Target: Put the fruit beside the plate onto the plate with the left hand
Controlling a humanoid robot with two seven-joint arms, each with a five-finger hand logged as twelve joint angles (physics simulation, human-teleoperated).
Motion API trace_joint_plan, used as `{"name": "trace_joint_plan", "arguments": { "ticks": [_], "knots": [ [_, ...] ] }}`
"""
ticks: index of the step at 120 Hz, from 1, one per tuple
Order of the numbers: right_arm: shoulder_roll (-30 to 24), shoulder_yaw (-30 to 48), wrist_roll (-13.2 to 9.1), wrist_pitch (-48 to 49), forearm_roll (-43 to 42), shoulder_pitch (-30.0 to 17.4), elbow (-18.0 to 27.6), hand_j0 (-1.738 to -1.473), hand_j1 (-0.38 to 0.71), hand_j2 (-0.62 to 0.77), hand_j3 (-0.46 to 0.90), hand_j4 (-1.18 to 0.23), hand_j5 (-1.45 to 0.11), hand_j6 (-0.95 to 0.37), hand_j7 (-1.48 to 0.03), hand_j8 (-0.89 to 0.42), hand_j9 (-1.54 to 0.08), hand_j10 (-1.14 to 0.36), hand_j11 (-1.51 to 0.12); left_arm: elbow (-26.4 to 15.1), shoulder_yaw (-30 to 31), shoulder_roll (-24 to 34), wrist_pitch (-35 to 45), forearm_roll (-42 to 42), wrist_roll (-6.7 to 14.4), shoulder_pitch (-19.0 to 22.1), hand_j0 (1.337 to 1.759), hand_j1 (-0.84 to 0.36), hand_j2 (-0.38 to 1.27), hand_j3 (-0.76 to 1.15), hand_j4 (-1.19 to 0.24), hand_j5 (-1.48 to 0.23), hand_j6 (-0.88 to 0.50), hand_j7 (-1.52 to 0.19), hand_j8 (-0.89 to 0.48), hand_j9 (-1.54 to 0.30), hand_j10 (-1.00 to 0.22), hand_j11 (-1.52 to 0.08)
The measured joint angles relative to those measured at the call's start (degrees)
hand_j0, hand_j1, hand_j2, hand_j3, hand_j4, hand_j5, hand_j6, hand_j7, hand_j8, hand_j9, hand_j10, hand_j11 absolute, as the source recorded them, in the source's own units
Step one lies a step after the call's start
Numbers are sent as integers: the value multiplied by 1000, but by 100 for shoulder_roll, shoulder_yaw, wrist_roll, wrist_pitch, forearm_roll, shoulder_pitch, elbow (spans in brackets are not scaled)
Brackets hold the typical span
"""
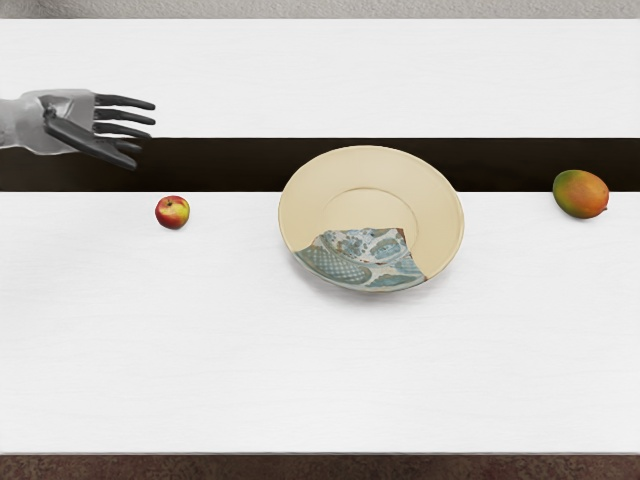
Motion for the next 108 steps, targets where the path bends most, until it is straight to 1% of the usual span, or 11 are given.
{"name": "trace_joint_plan", "arguments": {
  "ticks": [18,22,33,44,52,62,73,80,91,103,108],
  "knots": [
    [0,-11,-13,2,-1,-15,4,-1658,-312,-6,0,-31,-40,-31,-40,-31,-40,-31,-40,-15,27,-18,0,70,0,-14,1658,50,51,0,-251,-325,-250,-325,-250,-325,-250,-325],
    [0,-10,-19,3,-1,-17,5,-1658,-312,-6,0,-31,-40,-31,-40,-31,-40,-31,-40,-20,39,-24,0,208,0,-139,1658,50,51,0,-251,-325,-250,-325,-250,-325,-250,-325],
    [0,-10,-32,3,0,-19,7,-1658,-312,-6,0,-31,-40,-31,-40,-31,-40,-31,-40,-24,65,-142,0,865,0,-783,1658,50,51,0,-251,-325,-251,-325,-250,-325,-250,-325],
    [0,-9,-37,1,0,-20,8,-1658,-312,-6,0,-31,-40,-31,-40,-31,-40,-31,-40,-41,79,-171,0,1613,9,-998,1658,50,51,0,-251,-326,-251,-325,-251,-325,-251,-325],
    [0,-9,-39,2,0,-20,8,-1658,-312,-6,0,-31,-40,-31,-40,-31,-40,-31,-40,-161,82,-261,0,1986,151,-1068,1658,50,51,0,-251,-326,-251,-325,-251,-325,-251,-325],
    [0,-9,-40,3,0,-21,8,-1658,-312,-6,0,-31,-40,-31,-40,-31,-40,-31,-40,-604,100,-266,0,2229,453,-1083,1658,50,51,0,-252,-326,-252,-326,-251,-325,-251,-325],
    [0,-9,-41,2,0,-21,8,-1658,-312,-6,0,-31,-40,-31,-40,-31,-40,-31,-40,-1273,610,-271,0,2332,652,-1724,1658,50,51,0,-252,-326,-252,-326,-252,-325,-251,-325],
    [0,-9,-41,4,0,-21,8,-1658,-312,-6,0,-31,-40,-31,-40,-31,-40,-31,-40,-1669,1078,-294,141,2346,712,-2057,1658,49,51,0,-252,-326,-252,-326,-251,-325,-251,-325],
    [0,-9,-41,3,0,-21,9,-1658,-312,-6,0,-31,-40,-31,-40,-31,-40,-31,-40,-2291,1853,-362,804,2310,758,-2632,1658,50,51,0,-252,-326,-252,-326,-252,-325,-251,-325],
    [0,-9,-41,3,0,-21,9,-1658,-312,-6,0,-31,-40,-31,-40,-31,-40,-31,-40,-2806,2634,-507,1651,2229,780,-3069,1658,49,51,0,-252,-326,-252,-326,-252,-325,-251,-325],
    [0,-9,-41,2,0,-21,9,-1658,-312,-6,0,-31,-40,-31,-40,-31,-40,-31,-40,-3009,2936,-599,2090,2218,786,-3114,1658,49,51,0,-252,-326,-252,-326,-252,-325,-251,-325]
  ]
}}
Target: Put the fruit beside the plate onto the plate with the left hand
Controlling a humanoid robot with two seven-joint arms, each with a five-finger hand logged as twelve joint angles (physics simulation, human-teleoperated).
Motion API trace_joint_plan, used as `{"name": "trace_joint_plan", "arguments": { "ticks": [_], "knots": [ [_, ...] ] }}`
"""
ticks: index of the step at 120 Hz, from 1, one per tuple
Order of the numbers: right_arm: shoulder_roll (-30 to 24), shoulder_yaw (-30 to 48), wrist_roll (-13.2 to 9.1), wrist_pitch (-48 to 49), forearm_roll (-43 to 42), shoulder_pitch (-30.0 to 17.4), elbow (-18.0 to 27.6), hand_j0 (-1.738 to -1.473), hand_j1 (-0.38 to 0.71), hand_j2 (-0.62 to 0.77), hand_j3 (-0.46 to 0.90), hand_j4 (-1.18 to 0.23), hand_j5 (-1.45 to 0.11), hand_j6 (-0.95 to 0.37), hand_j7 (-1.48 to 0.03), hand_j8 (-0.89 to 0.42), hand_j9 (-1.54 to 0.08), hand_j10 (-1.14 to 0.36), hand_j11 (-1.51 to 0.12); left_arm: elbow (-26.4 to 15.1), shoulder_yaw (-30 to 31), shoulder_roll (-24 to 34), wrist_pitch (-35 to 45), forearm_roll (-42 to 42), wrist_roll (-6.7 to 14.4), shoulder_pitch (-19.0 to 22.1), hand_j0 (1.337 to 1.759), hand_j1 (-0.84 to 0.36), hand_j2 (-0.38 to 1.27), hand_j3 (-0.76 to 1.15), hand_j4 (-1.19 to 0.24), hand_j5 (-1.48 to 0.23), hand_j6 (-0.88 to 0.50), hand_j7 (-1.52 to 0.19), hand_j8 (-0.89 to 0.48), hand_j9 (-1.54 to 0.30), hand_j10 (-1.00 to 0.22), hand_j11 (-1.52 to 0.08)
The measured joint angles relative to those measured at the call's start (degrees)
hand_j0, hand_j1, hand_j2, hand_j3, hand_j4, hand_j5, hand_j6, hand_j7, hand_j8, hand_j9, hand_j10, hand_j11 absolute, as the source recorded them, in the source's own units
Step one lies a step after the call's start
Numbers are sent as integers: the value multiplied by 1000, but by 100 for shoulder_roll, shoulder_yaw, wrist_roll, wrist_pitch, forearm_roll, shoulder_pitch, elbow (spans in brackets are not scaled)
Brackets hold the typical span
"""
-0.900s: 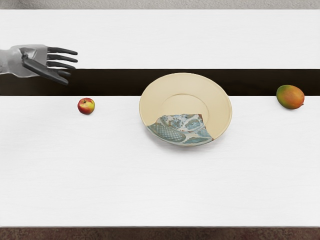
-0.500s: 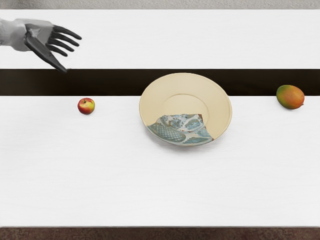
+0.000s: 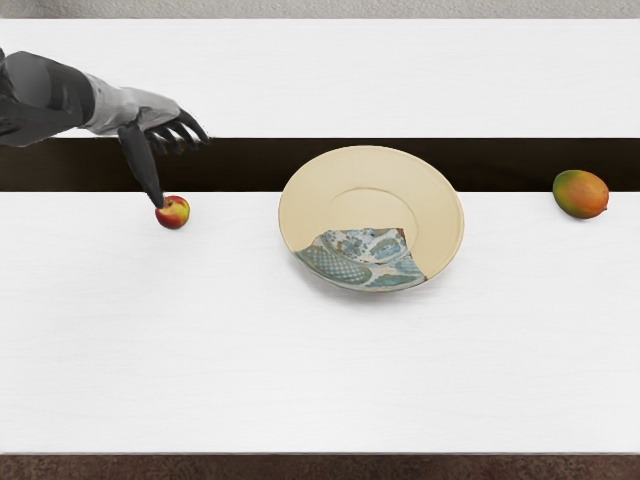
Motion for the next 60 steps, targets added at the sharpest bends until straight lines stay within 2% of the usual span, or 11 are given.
{"name": "trace_joint_plan", "arguments": {
  "ticks": [8,24,30,46,60],
  "knots": [
    [0,0,0,-1,0,0,0,-1658,-312,-6,0,-31,-40,-31,-40,-31,-40,-31,-40,-197,454,-357,648,23,6,-155,1658,49,51,0,-252,-326,-252,-326,-252,-326,-251,-325],
    [0,0,0,0,0,0,0,-1658,-312,-6,0,-31,-40,-31,-40,-31,-40,-31,-40,-353,1178,-932,1695,156,65,-206,1658,49,51,0,-252,-326,-252,-326,-252,-326,-251,-325],
    [0,0,0,1,0,0,0,-1658,-312,-6,0,-31,-40,-31,-40,-31,-40,-31,-40,-374,1362,-1087,1948,321,207,-216,1658,49,51,0,-252,-326,-252,-326,-252,-326,-251,-326],
    [0,0,0,-1,0,0,0,-1658,-312,-6,0,-31,-40,-31,-40,-31,-40,-31,-40,-366,1673,-1457,2423,709,777,-177,1658,48,51,0,-252,-327,-253,-327,-253,-327,-252,-327],
    [0,0,0,0,0,0,0,-1658,-312,-6,0,-31,-40,-31,-40,-31,-40,-31,-40,-331,1885,-1746,2932,836,985,-6,1658,47,51,0,-254,-328,-254,-328,-254,-328,-253,-328]
  ]
}}
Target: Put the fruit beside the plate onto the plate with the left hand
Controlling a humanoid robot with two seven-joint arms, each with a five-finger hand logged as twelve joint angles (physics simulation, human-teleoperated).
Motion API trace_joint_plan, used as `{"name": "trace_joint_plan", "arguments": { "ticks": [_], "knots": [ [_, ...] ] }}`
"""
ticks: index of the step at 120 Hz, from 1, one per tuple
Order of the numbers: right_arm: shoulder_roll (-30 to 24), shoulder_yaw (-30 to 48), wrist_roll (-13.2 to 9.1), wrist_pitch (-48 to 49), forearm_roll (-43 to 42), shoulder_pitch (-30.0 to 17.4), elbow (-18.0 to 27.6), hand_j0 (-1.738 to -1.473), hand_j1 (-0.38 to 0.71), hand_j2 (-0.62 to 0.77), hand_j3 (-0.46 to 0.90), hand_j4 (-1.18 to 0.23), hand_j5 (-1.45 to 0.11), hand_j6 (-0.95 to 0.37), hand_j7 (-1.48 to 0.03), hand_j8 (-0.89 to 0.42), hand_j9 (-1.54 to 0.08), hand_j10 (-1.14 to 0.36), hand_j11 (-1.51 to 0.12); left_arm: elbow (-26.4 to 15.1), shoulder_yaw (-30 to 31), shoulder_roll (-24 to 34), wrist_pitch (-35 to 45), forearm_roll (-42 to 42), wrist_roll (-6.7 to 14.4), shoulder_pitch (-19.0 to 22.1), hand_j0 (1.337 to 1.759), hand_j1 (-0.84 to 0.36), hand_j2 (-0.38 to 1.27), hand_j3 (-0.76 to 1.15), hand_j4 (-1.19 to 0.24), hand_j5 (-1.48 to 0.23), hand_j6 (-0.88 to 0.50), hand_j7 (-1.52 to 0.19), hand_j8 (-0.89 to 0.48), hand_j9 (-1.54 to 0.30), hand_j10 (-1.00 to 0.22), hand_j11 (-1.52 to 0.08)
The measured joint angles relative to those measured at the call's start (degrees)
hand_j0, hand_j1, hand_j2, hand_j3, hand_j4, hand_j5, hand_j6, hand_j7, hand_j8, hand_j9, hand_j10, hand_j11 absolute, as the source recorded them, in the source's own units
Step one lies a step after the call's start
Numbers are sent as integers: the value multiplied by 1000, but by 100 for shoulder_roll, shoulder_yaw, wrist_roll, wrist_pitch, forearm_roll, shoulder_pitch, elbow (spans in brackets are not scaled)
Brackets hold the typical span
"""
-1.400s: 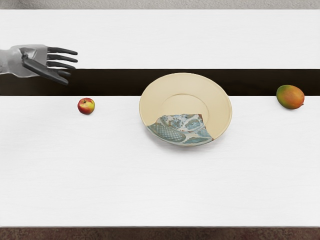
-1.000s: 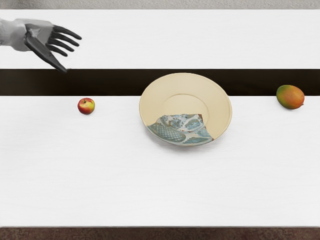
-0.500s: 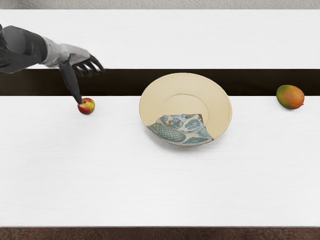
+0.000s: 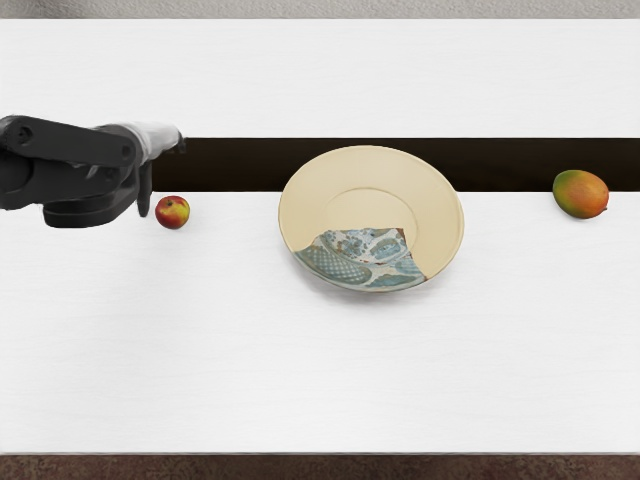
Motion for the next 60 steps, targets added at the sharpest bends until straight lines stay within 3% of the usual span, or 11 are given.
{"name": "trace_joint_plan", "arguments": {
  "ticks": [38,60],
  "knots": [
    [0,0,0,1,0,0,0,-1658,-312,-6,0,-31,-40,-31,-40,-31,-40,-31,-40,231,89,-621,350,51,63,420,1658,45,52,0,-255,-330,-255,-330,-255,-330,-255,-330],
    [0,0,0,1,0,0,0,-1658,-312,-6,0,-31,-40,-31,-40,-31,-40,-31,-40,473,81,-657,21,53,-145,574,1658,45,52,0,-255,-330,-255,-330,-255,-330,-255,-330]
  ]
}}
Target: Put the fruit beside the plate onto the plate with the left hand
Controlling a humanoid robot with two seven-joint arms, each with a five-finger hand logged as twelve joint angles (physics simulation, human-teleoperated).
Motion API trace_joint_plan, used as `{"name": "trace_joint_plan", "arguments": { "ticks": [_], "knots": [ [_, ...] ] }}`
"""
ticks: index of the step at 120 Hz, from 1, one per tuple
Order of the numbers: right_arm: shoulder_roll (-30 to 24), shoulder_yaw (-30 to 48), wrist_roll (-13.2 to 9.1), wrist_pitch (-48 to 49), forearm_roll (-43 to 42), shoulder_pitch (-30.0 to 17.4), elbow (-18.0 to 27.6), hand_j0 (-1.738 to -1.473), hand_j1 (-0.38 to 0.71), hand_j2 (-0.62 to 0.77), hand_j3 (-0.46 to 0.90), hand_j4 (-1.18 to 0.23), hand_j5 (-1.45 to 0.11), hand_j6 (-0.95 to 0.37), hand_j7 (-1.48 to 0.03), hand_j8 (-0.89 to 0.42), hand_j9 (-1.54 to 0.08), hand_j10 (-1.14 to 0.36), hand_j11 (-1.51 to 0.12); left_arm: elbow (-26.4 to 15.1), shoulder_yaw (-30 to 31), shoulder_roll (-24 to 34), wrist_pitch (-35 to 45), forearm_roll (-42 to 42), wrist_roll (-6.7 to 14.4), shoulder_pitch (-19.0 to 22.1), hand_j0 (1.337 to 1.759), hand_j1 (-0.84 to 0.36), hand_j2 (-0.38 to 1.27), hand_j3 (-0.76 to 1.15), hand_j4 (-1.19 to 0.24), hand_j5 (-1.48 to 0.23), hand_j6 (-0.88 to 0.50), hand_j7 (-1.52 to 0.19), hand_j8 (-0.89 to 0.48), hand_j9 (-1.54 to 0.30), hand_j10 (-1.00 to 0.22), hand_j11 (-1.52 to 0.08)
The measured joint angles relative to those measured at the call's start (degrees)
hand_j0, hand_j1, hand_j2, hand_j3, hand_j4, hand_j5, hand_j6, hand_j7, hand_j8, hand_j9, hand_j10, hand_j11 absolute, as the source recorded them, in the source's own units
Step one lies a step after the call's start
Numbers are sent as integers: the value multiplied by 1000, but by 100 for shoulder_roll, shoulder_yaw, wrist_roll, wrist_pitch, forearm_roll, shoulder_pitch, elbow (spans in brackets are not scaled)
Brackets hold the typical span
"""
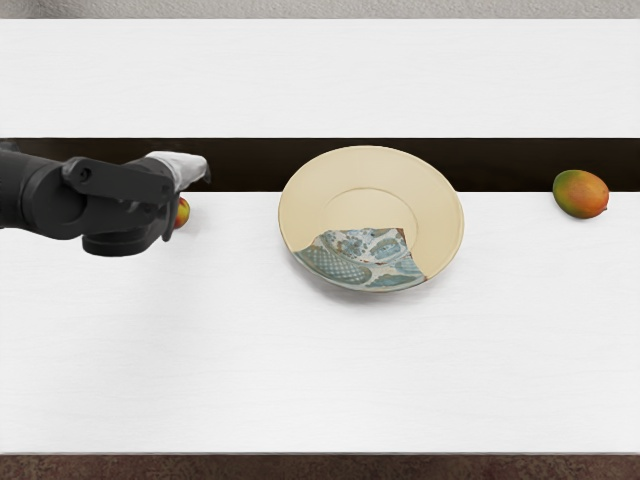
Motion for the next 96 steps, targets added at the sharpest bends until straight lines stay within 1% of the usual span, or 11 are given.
{"name": "trace_joint_plan", "arguments": {
  "ticks": [24,42,72,88,96],
  "knots": [
    [0,0,0,-1,0,0,0,-1658,-312,-6,0,-31,-40,-31,-40,-31,-40,-31,-40,350,-12,-67,-324,-7,-195,157,1658,45,52,0,-255,-330,-255,-330,-255,-330,-255,-330],
    [0,0,0,0,0,0,0,-1658,-312,-6,0,-31,-40,-31,-40,-31,-40,-31,-40,746,-37,-152,-598,-15,-302,343,1658,43,52,0,-257,-332,-257,-332,-257,-332,-256,-332],
    [0,0,0,-1,0,0,0,-1658,-312,-6,0,-31,-40,-31,-40,-31,-40,-31,-40,1361,-52,-392,-787,-7,-365,605,1658,41,52,0,-258,-335,-259,-334,-259,-334,-258,-334],
    [0,0,0,1,0,0,0,-1658,-312,-6,0,-31,-40,-31,-40,-31,-40,-31,-40,1568,-54,-441,-962,-8,-377,684,1658,41,52,0,-259,-335,-259,-335,-259,-335,-258,-335],
    [0,0,0,1,0,0,0,-1658,-312,-6,0,-31,-40,-31,-40,-31,-40,-31,-40,1658,-54,-449,-1106,-17,-456,700,1658,41,52,0,-259,-335,-259,-335,-259,-335,-258,-335]
  ]
}}
